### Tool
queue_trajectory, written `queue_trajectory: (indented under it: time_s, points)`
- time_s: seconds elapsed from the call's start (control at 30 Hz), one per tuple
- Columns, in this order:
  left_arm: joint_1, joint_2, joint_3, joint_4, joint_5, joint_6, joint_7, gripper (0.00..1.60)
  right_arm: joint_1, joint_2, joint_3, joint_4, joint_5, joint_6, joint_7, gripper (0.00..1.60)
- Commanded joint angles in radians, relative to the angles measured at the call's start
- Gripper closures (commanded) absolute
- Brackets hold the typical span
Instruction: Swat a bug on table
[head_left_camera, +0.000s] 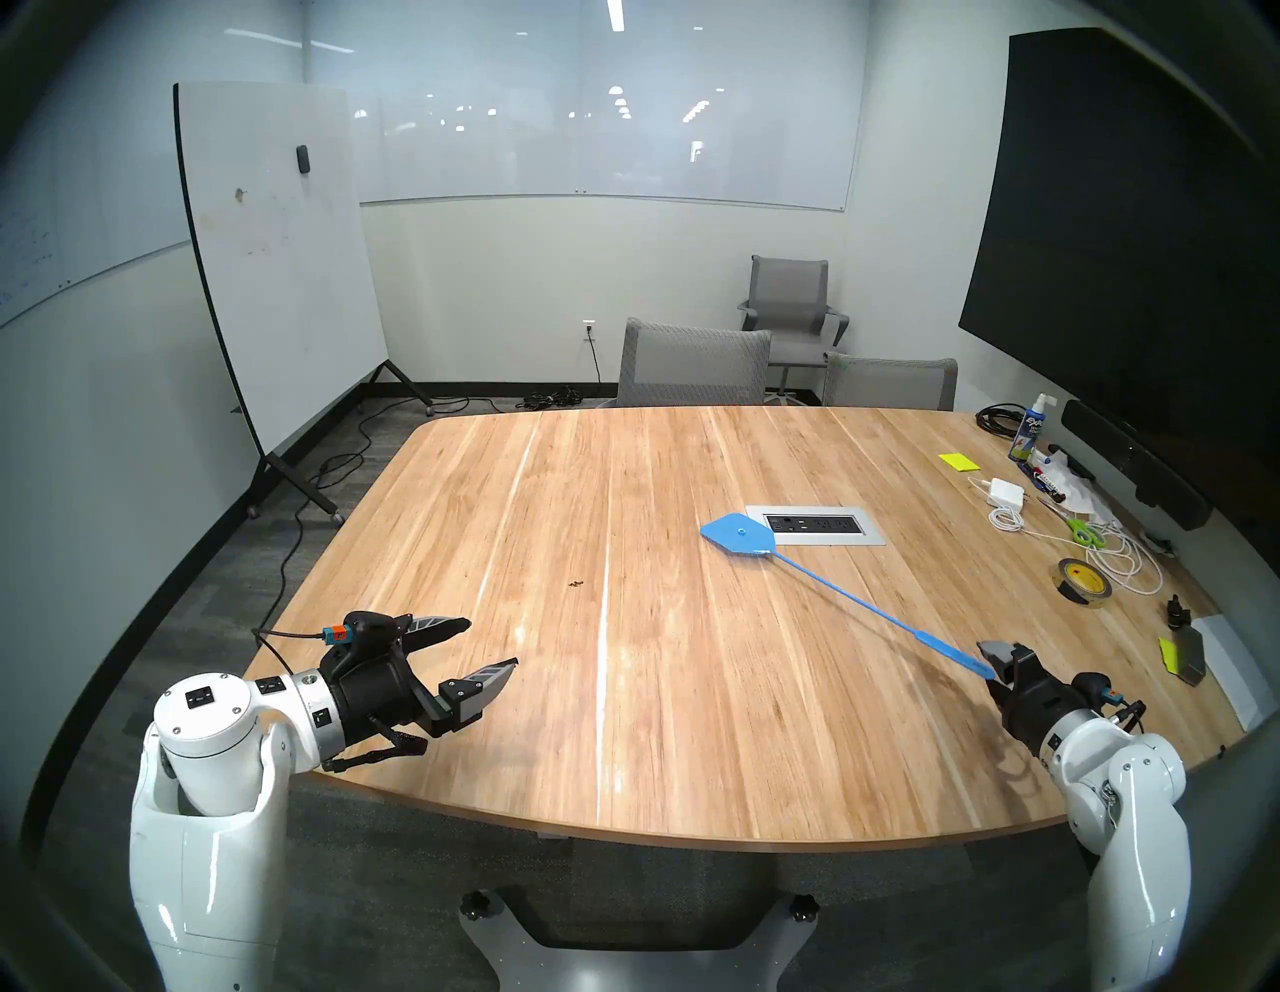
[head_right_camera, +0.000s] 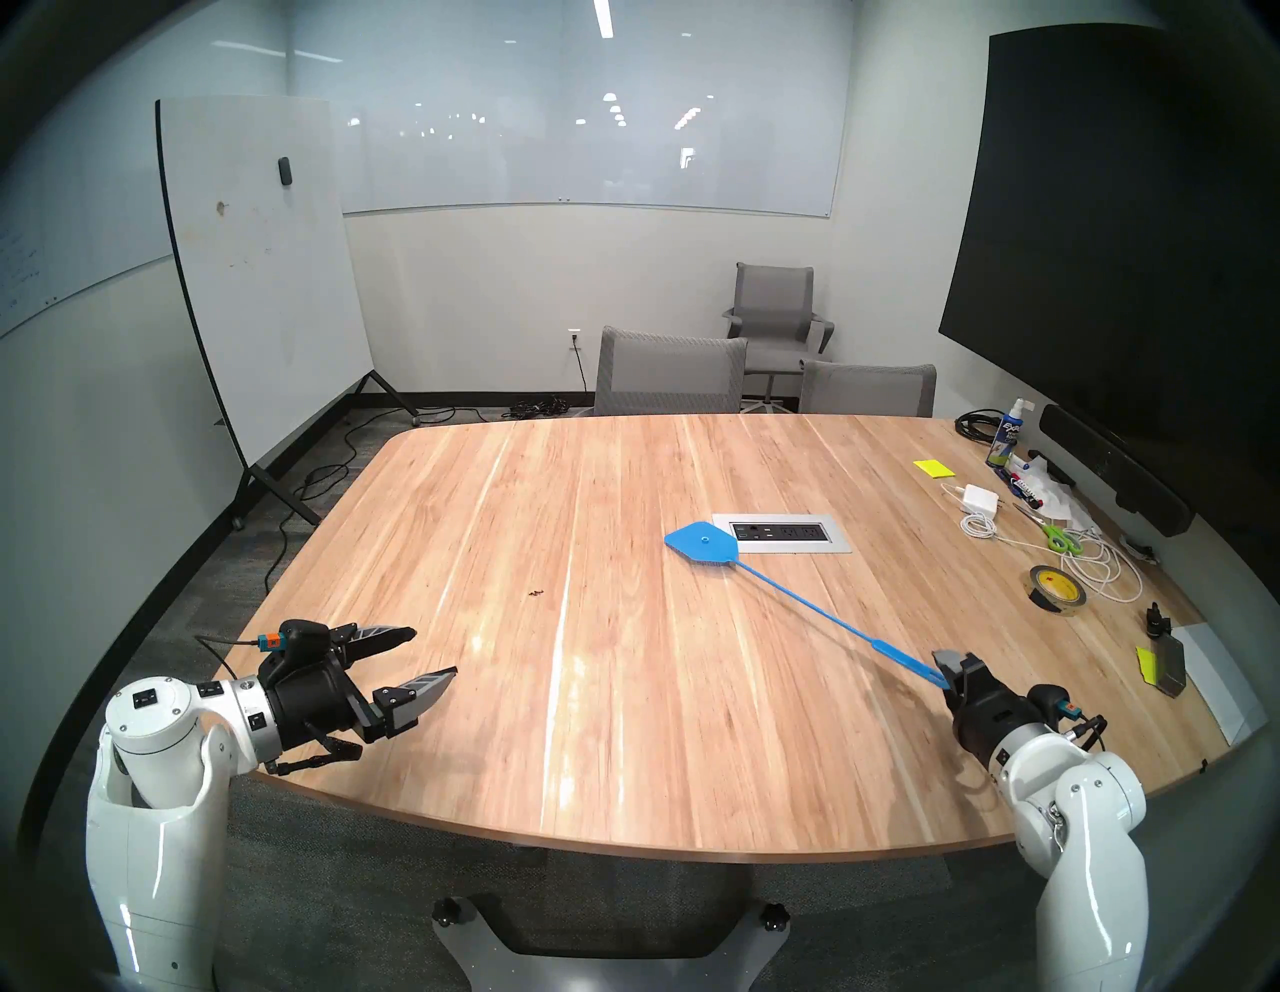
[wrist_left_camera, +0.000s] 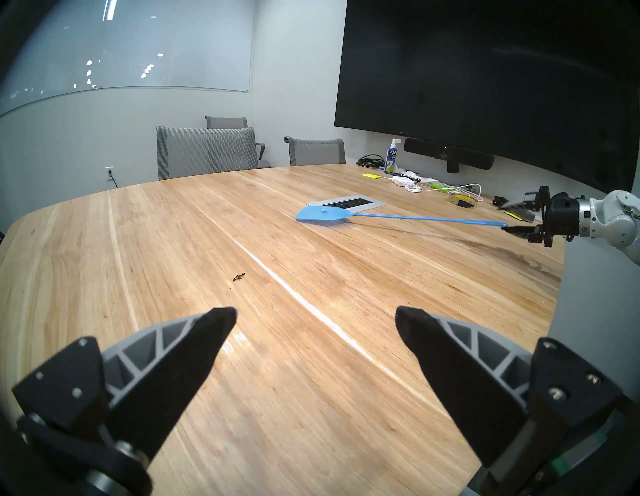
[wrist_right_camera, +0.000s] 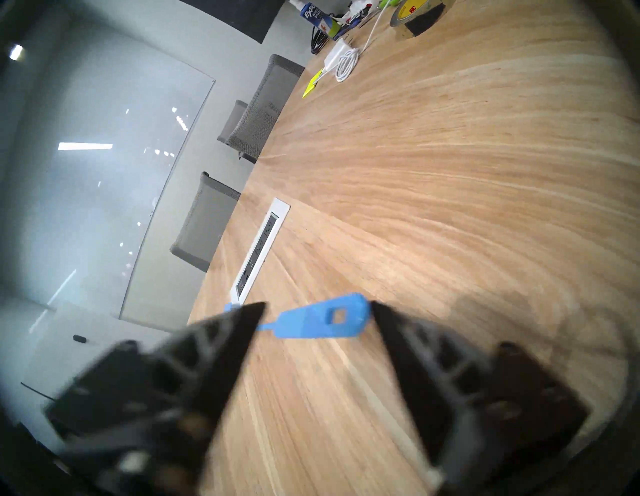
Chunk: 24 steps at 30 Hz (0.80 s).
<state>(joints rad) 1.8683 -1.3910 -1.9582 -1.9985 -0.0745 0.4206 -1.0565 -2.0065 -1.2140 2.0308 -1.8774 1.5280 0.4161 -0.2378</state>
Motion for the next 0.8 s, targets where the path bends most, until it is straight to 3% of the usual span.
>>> queue_trajectory:
  time_s: [0.0,0.1,0.2,0.4,0.63,0.67,0.77]
  points:
    - [-0.001,0.001,0.002,-0.02,0.0,0.002,-0.002,0.0,0.014,0.017,0.013,-0.028,-0.009,-0.005,0.028,0.0]
    - [-0.002,0.0,0.002,-0.02,0.0,0.001,-0.002,0.0,-0.005,0.009,0.025,-0.041,-0.033,-0.024,0.091,0.0]
    - [-0.002,0.0,0.002,-0.018,0.0,0.001,-0.003,0.0,-0.059,-0.006,0.063,-0.093,-0.006,-0.008,0.157,0.0]
    - [-0.004,-0.001,0.001,-0.016,0.001,0.0,-0.005,0.0,-0.137,-0.034,0.112,-0.166,0.004,-0.006,0.222,0.0]
    - [-0.005,-0.002,0.001,-0.014,0.001,-0.001,-0.006,0.0,-0.228,-0.076,0.182,-0.243,0.032,0.042,0.333,0.0]
    - [-0.005,-0.002,0.001,-0.014,0.001,-0.001,-0.007,0.0,-0.27,-0.089,0.199,-0.261,0.05,0.062,0.382,0.0]
    - [-0.006,-0.002,0.001,-0.014,0.002,-0.001,-0.007,0.0,-0.288,-0.104,0.21,-0.272,0.053,0.08,0.406,0.0]
